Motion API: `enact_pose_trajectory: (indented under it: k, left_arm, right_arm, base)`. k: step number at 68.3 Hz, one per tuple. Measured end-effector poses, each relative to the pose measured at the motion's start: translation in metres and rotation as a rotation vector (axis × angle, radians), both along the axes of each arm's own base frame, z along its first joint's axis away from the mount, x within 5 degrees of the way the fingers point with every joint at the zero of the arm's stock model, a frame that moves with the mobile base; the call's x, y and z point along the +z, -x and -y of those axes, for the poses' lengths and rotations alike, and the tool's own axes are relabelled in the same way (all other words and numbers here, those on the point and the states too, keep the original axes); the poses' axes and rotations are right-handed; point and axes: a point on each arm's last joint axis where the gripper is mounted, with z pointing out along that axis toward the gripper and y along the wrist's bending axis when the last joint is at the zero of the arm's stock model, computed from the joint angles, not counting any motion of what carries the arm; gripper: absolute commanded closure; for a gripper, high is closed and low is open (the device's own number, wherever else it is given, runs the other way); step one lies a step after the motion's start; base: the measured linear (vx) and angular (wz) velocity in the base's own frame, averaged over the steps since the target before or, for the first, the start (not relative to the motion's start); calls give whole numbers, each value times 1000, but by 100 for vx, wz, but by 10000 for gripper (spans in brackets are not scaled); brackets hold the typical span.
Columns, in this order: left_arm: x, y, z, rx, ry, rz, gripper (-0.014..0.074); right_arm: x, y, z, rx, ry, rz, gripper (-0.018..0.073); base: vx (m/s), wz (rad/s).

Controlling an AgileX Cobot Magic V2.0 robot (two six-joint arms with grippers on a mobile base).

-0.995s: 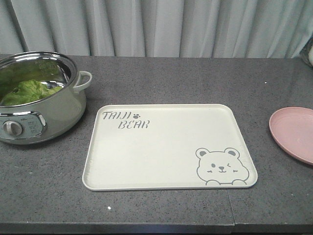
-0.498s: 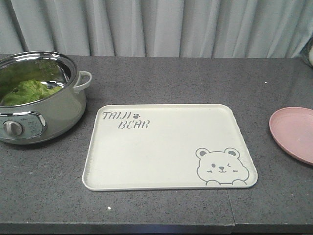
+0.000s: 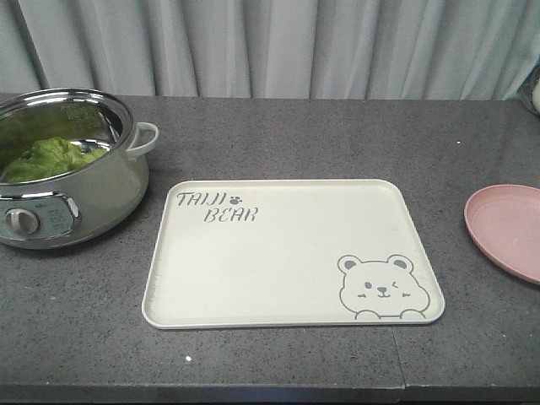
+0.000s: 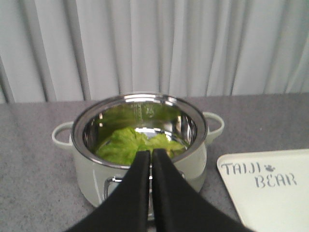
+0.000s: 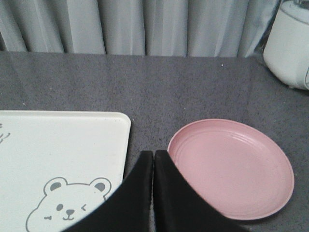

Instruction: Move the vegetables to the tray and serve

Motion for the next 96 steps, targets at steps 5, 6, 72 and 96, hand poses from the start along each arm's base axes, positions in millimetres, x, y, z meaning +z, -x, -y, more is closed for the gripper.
enact_pose_trajectory:
  k: [5, 6, 72, 96]
  left_arm:
    - [-8, -11, 0, 1, -2, -84, 602]
    - [-10, -12, 0, 1, -2, -96, 602]
    - [-21, -18, 0, -7, -48, -209, -48]
    - [-18, -19, 3, -15, 25, -174, -7]
  right_arm:
    - [-7, -12, 0, 0, 0, -62, 565]
    - [-8, -14, 0, 0, 1, -71, 565]
    - [-24, -33, 2, -4, 43, -183, -74]
    - [-24, -33, 2, -3, 45, -183, -8]
  base:
    - [0, 0]
    - [0, 0]
    - [0, 0]
    - [0, 0]
